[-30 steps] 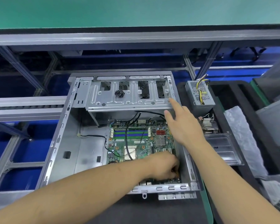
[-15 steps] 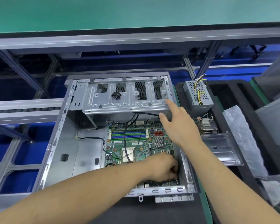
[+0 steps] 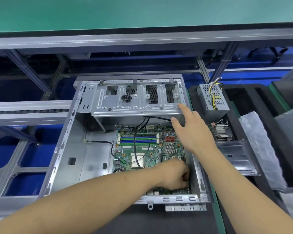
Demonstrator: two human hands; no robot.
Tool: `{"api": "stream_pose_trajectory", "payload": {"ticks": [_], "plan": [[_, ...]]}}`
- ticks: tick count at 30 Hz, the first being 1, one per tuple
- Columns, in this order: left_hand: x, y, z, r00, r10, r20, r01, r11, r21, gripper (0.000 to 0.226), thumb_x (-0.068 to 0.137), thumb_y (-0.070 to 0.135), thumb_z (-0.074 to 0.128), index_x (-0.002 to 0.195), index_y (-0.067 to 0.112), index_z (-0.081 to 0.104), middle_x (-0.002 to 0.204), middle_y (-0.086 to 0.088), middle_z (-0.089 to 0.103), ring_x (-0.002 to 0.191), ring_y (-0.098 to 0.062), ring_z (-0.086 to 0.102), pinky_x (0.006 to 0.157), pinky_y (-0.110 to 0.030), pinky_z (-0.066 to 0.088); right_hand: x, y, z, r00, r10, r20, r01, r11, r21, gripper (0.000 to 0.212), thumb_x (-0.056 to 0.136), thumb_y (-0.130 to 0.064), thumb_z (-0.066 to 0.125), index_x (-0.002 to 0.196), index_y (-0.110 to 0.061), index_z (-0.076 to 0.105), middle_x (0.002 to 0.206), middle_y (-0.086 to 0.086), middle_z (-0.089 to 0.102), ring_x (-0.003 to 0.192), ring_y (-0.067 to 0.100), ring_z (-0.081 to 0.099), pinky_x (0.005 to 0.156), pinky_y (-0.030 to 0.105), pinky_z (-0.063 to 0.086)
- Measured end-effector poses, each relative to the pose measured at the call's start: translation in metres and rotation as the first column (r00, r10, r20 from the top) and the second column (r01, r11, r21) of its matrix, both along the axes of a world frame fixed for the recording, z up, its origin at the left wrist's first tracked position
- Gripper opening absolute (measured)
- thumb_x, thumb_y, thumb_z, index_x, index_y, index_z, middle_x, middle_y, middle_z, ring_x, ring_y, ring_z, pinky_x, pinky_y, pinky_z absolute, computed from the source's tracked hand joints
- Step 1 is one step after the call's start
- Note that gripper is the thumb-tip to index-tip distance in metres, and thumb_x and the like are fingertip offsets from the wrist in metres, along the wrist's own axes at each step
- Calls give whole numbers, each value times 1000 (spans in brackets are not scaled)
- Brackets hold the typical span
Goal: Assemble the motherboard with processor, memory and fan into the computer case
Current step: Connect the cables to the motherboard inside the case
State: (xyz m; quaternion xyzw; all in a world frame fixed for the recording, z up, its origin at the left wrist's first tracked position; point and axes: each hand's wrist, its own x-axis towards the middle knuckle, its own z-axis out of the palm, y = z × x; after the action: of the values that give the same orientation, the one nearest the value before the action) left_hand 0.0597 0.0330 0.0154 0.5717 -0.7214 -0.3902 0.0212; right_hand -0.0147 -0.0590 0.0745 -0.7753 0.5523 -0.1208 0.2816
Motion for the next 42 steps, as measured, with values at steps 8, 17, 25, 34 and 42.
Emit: {"api": "stream_pose_trajectory", "payload": {"ticks": [8, 17, 25, 34, 42], "plan": [[0, 0, 1, 1000, 6, -17, -5, 999, 34, 11, 87, 14, 67, 96, 8, 71, 94, -9, 71, 86, -26, 64, 76, -36, 56, 0, 0, 1, 1000, -6, -6, 7, 1000, 8, 54, 101, -53, 44, 152, -46, 27, 137, 1, 47, 112, 32, 57, 92, 46, 50], [0, -2, -3, 996, 60, -60, -56, 997, 62, 11, 87, 17, 71, 94, 10, 73, 90, -6, 71, 76, -18, 57, 67, -25, 45, 0, 0, 1, 1000, -4, -7, 4, 1000, 3, 55, 101, -52, 44, 152, -44, 27, 136, 2, 47, 112, 31, 57, 90, 45, 50], [-5, -5, -1, 998, 46, 42, -47, 999, 20, 36, 86, 23, 72, 59, 20, 49, 59, 6, 49, 56, -13, 46, 49, -20, 35, 1, 2, 4, 1000, 4, -20, -4, 1000, 4, 56, 101, -51, 46, 153, -42, 27, 132, 3, 48, 113, 33, 56, 93, 49, 51], [-12, -6, 9, 996, 9, 89, -7, 1000, -25, 42, 83, 16, 70, 53, 21, 41, 54, 5, 42, 51, -16, 42, 47, -23, 34, 2, 2, 5, 1000, 6, -30, -6, 1000, 4, 56, 101, -51, 46, 153, -42, 27, 133, 3, 47, 114, 34, 57, 93, 49, 52], [-16, -5, 1, 993, 45, 113, -45, 999, -6, 37, 80, 7, 68, 55, 16, 42, 57, -2, 46, 55, -22, 49, 49, -27, 38, 1, 2, 4, 999, 5, -46, -5, 1000, 0, 57, 101, -52, 46, 153, -42, 26, 135, 4, 46, 113, 34, 58, 90, 48, 53]]}}
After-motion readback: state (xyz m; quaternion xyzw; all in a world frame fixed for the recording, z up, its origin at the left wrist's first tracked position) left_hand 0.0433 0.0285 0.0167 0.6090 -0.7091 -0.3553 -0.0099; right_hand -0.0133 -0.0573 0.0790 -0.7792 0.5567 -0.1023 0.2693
